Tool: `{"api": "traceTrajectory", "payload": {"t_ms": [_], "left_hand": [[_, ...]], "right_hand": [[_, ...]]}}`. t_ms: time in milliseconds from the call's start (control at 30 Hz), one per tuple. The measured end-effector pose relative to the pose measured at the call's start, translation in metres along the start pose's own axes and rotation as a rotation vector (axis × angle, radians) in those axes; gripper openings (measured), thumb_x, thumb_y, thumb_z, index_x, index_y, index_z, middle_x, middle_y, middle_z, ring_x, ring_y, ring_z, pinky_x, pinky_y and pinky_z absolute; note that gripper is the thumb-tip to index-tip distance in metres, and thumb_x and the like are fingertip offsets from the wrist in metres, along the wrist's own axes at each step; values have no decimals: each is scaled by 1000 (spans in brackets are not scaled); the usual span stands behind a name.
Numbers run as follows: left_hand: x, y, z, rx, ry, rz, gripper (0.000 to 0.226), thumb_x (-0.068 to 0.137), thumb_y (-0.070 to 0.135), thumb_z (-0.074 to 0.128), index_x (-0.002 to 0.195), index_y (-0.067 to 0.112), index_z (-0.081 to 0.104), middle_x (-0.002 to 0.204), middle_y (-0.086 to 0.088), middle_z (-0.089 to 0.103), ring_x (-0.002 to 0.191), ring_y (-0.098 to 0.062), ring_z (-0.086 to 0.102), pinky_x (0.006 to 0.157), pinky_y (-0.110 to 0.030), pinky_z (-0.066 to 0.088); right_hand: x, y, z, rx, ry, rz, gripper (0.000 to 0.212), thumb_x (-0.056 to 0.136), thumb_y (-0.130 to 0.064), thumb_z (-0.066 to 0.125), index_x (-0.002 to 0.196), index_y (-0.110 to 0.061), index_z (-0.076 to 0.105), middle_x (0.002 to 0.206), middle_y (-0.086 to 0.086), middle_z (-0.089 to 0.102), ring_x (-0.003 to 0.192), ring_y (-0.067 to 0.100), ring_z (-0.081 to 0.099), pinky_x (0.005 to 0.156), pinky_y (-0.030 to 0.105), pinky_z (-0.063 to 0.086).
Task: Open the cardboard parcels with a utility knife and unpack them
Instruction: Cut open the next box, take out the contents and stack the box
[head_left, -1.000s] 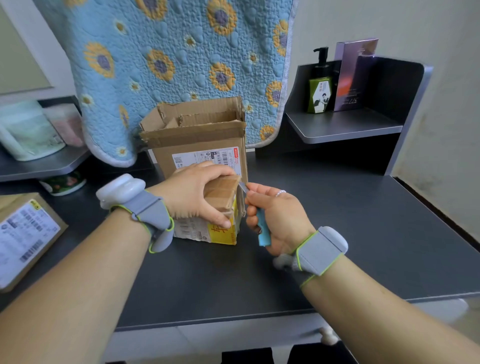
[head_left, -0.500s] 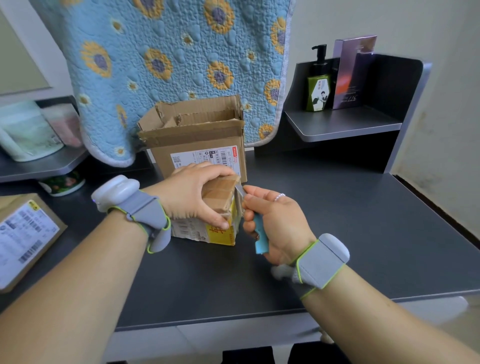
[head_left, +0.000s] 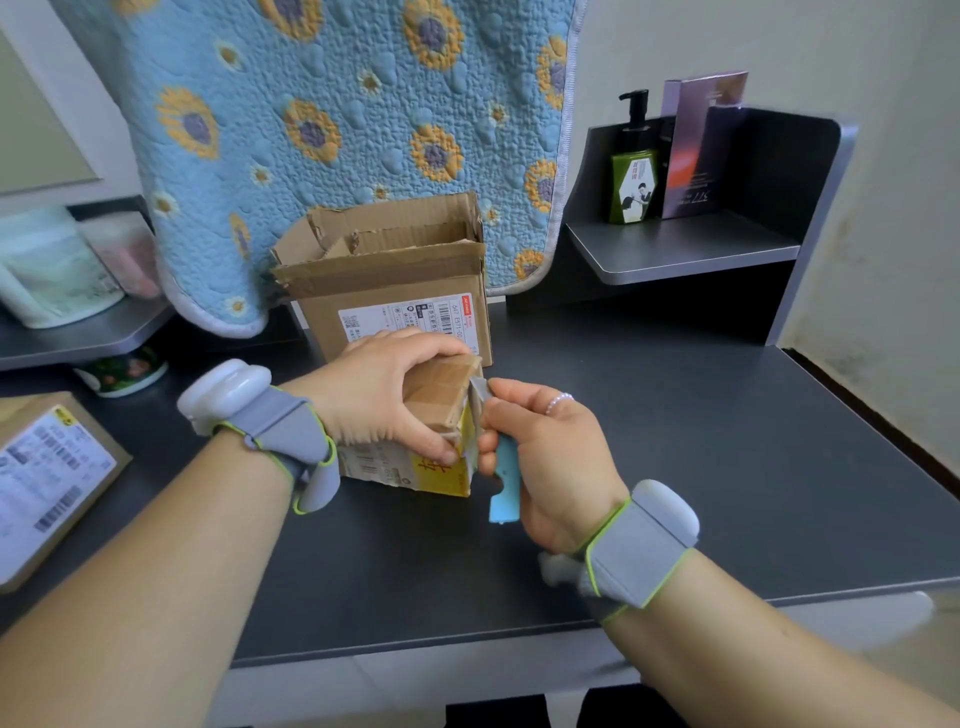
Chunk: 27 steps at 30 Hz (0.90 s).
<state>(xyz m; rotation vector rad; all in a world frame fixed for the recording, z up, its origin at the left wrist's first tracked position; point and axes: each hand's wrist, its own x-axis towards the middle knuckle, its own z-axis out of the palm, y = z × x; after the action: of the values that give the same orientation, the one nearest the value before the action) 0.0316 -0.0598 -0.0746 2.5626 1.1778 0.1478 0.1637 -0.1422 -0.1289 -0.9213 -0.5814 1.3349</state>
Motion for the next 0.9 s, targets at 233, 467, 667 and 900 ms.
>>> {"api": "traceTrajectory", "payload": {"t_ms": [233, 467, 667, 900], "left_hand": [[4, 1, 0, -23, 21, -41, 86, 42, 56, 73, 122, 40, 44, 120, 8, 49, 117, -16, 43, 105, -42, 34], [4, 0, 0, -8, 17, -51, 90, 42, 59, 72, 125, 40, 42, 121, 10, 47, 119, -17, 42, 106, -43, 32], [3, 1, -1, -4, 15, -48, 90, 42, 58, 72, 125, 38, 43, 119, 8, 48, 117, -17, 42, 105, -42, 33], [3, 1, -1, 12, -10, -44, 92, 42, 60, 71, 126, 37, 42, 119, 7, 47, 117, -17, 41, 105, -43, 32]], "right_hand": [[-5, 0, -4, -106, -3, -20, 16, 87, 6, 51, 92, -7, 60, 52, 3, 53, 36, 7, 47, 36, 18, 39], [8, -5, -3, -49, 97, 3, 15, 90, 0, 49, 93, -12, 58, 47, 0, 50, 32, 7, 42, 34, 15, 35], [13, 2, 2, -36, 74, 44, 20, 90, -1, 49, 106, -7, 60, 53, 3, 50, 32, 7, 43, 34, 15, 36], [15, 0, 3, -36, 125, 13, 15, 91, -4, 51, 94, -14, 62, 54, 2, 54, 35, 6, 46, 36, 17, 39]]}}
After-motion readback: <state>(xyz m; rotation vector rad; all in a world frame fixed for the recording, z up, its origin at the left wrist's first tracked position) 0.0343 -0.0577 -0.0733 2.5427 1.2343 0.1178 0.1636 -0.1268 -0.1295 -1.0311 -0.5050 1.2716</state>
